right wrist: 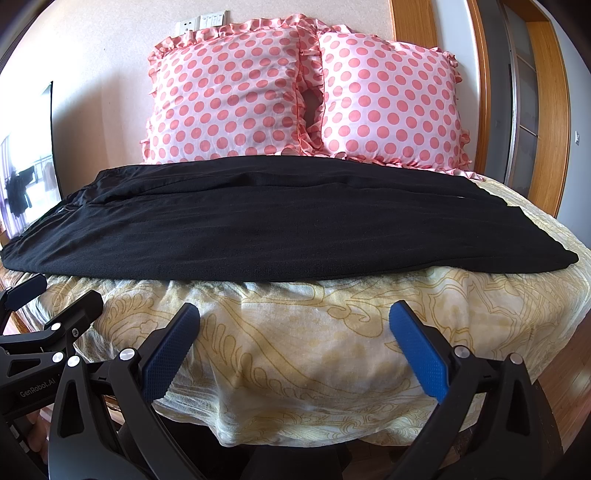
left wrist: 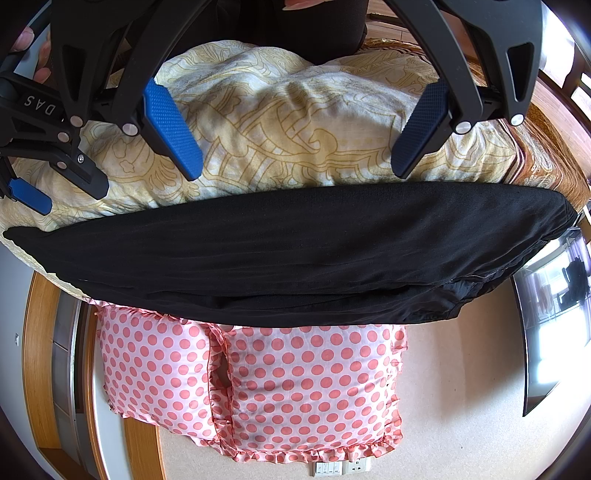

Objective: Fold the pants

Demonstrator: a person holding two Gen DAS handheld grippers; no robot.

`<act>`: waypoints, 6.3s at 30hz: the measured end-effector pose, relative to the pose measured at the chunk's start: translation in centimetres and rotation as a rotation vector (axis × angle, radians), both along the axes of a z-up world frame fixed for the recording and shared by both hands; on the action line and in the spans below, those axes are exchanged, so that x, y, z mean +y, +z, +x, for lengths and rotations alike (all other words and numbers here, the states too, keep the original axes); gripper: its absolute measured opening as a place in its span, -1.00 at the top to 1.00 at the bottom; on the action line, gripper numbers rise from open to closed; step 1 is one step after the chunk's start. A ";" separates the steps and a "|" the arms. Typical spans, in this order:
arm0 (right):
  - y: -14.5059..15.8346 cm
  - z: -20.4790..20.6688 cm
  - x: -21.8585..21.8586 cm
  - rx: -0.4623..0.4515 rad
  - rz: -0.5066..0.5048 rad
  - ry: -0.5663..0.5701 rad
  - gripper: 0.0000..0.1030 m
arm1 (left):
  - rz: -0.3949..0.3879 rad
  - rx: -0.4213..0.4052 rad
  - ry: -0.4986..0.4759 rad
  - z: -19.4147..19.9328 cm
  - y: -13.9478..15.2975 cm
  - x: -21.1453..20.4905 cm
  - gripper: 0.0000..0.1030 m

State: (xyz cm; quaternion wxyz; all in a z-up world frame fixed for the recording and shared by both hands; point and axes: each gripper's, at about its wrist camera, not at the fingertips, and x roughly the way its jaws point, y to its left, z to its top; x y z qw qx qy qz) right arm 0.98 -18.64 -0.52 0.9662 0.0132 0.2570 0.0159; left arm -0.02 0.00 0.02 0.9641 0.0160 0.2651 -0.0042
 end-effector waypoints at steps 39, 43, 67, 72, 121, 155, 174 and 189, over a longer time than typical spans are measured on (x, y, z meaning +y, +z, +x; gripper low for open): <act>0.0 0.1 0.0 0.001 0.000 0.001 -0.97 | 0.000 -0.001 0.000 0.0 0.0 0.0 -0.97; 0.1 0.1 -0.1 0.002 0.000 0.001 -0.97 | -0.001 -0.002 0.000 0.0 0.0 0.0 -0.97; 12.5 12.1 -19.2 0.078 0.274 -0.224 -0.97 | -0.077 -0.162 0.012 4.6 8.0 6.6 -0.97; 12.6 21.1 -23.3 0.162 0.239 -0.374 -0.97 | -0.130 -0.150 0.099 8.6 8.4 9.8 -0.97; 8.0 22.2 -32.1 0.031 0.554 -0.553 0.95 | -0.556 0.063 0.156 14.4 3.9 16.9 -0.96; 0.1 8.5 -31.2 0.092 0.937 -0.558 0.06 | -0.563 0.063 0.174 14.2 3.7 17.1 -0.96; -2.3 5.0 -34.6 -0.027 0.995 -0.616 1.00 | -0.563 0.069 0.166 14.2 3.7 16.9 -0.96; -1.7 5.8 -34.1 -0.016 0.851 -0.589 0.98 | -0.371 0.213 0.158 27.9 13.1 19.7 -0.96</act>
